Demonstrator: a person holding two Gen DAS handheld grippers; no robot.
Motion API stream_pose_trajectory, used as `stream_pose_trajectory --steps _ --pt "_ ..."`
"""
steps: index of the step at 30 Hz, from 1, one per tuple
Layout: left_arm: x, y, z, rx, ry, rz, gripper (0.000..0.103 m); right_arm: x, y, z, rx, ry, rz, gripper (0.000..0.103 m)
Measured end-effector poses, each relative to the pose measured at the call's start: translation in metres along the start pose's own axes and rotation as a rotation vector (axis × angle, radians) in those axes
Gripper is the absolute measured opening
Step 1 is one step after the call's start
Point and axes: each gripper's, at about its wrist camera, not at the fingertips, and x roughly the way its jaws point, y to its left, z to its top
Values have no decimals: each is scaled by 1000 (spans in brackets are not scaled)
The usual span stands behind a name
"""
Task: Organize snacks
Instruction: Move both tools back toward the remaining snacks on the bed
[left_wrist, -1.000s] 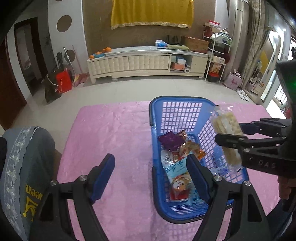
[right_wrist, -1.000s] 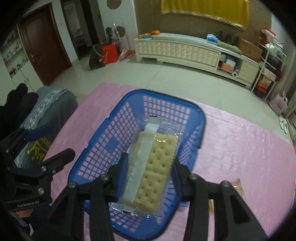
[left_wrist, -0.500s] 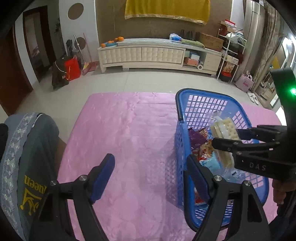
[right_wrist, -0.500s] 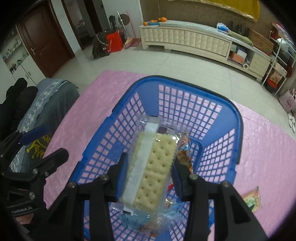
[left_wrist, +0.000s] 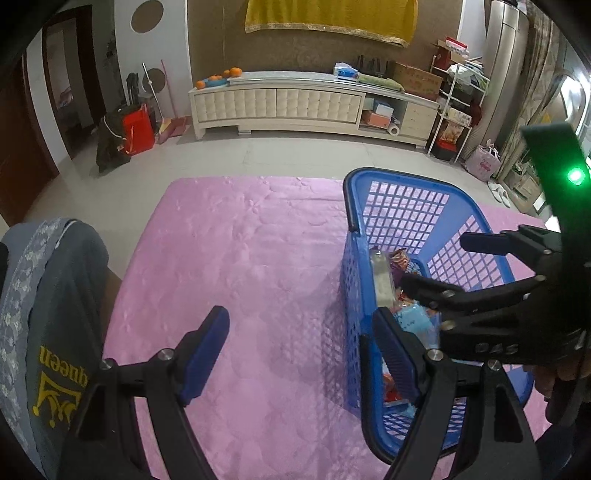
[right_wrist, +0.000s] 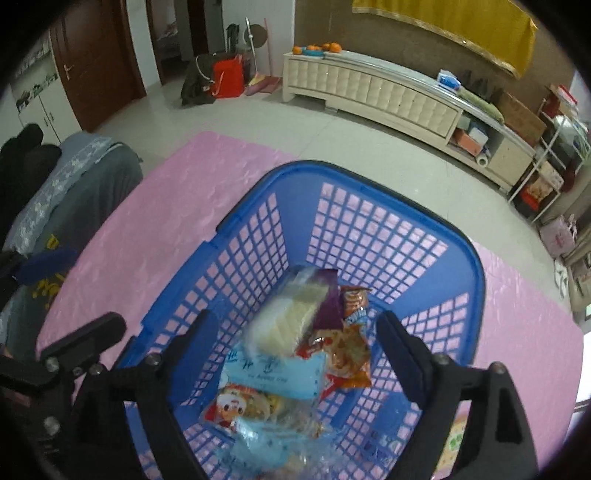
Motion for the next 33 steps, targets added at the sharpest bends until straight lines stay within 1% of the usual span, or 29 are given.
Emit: stream_pose_trajectory --steps 2,7,17,21,24,26,28,33 --pt "-6 -3 0 -5 -7 9 78 -9 -4 -2 16 -9 -4 90" --pt "-27 -18 -3 5 -33 -7 78 -37 -15 -14 32 -34 -19 90" --pt "-61 -61 -7 55 -74 -45 78 -88 -58 -46 88 -75 -46 90" --pt "-66 -89 -14 105 -79 -65 78 -102 -79 -61 110 -85 -65 90" --pt "-66 -110 -17 146 -87 -44 82 -111 -93 -73 133 -94 -77 90" --pt "-67 -124 -20 171 -90 -40 82 -118 -105 -86 158 -103 -76 90" --pt "-68 -135 -24 188 -95 -56 82 -123 -115 -98 171 -105 -77 90" --pt "-68 -168 -36 213 -104 -89 83 -129 -138 -129 202 -106 -109 90"
